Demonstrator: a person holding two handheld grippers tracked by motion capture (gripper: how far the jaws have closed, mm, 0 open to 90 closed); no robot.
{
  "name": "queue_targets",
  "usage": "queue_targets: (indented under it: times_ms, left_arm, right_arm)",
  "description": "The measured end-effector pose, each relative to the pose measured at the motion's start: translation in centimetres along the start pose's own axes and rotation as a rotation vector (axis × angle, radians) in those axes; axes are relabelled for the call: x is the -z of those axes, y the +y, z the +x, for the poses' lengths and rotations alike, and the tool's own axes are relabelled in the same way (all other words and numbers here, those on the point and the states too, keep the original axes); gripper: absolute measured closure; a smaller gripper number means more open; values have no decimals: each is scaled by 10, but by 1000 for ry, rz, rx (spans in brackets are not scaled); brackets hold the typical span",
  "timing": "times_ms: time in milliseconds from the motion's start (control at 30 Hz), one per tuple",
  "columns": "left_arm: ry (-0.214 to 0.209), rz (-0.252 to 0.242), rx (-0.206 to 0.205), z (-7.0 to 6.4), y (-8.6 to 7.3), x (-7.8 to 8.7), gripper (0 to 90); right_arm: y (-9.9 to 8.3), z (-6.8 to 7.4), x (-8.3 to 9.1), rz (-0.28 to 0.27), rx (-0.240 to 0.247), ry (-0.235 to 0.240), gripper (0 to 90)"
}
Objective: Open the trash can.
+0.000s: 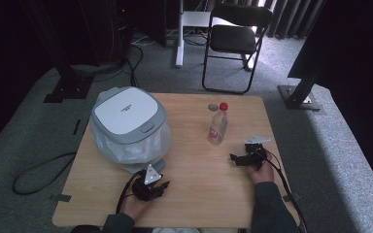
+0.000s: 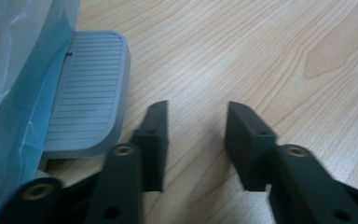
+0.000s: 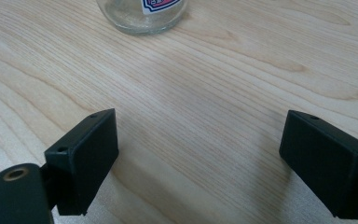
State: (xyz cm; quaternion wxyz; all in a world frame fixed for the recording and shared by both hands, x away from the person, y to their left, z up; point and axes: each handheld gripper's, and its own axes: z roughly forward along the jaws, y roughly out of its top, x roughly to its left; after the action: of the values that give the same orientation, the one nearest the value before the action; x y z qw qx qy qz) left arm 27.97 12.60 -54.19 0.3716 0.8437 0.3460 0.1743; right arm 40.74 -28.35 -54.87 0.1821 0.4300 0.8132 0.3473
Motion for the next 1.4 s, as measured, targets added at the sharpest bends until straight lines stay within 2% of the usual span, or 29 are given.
queue_targets:
  times_ms: [100,200,233,300,367,400,533,600,733,833,933,1000,1133,1233,1333,1400]
  left_arm:
    - [2,-55,-9,-1,5,7,769]
    - [34,-87,4,2,11,12,886]
    - [45,-92,13,3,12,12,900]
    - [76,-98,27,9,13,13,900]
    - [76,-103,72,12,12,12,900]
    - [131,-96,1,19,12,13,900]
    - [175,-102,19,24,11,9,900]
    - [183,-114,24,24,12,7,900]
    - [169,-108,0,25,14,3,900]
    - [175,-88,4,24,14,2,900]
    - [163,-83,-15,26,13,0,900]
    - [174,-84,7,24,12,0,900]
    - [174,-74,10,24,11,-2,900]
    - [168,-57,42,22,10,-6,900]
    - [131,-48,-9,26,10,-8,900]
    - [136,-50,5,25,9,-8,900]
  right_arm:
    - [0,0,0,0,0,0,107]
    - [0,0,0,0,0,0,107]
    - [0,0,0,0,0,0,107]
    - [0,0,0,0,-2,-2,108]
    - [0,0,0,0,-3,-3,108]
    - [0,0,0,0,-4,-3,108]
    - [0,0,0,0,-4,-3,107]
    - [0,1,0,0,-5,-4,108]
    - [0,0,0,0,-5,-4,107]
    - [0,1,0,0,-4,-4,108]
    - [0,1,0,0,-5,-4,108]
    - [0,1,0,0,-6,-5,108]
    - [0,1,0,0,-6,-5,108]
    - [0,1,0,1,-6,-5,108]
    - [0,1,0,1,-6,-5,108]
    - [0,1,0,0,-7,-5,107]
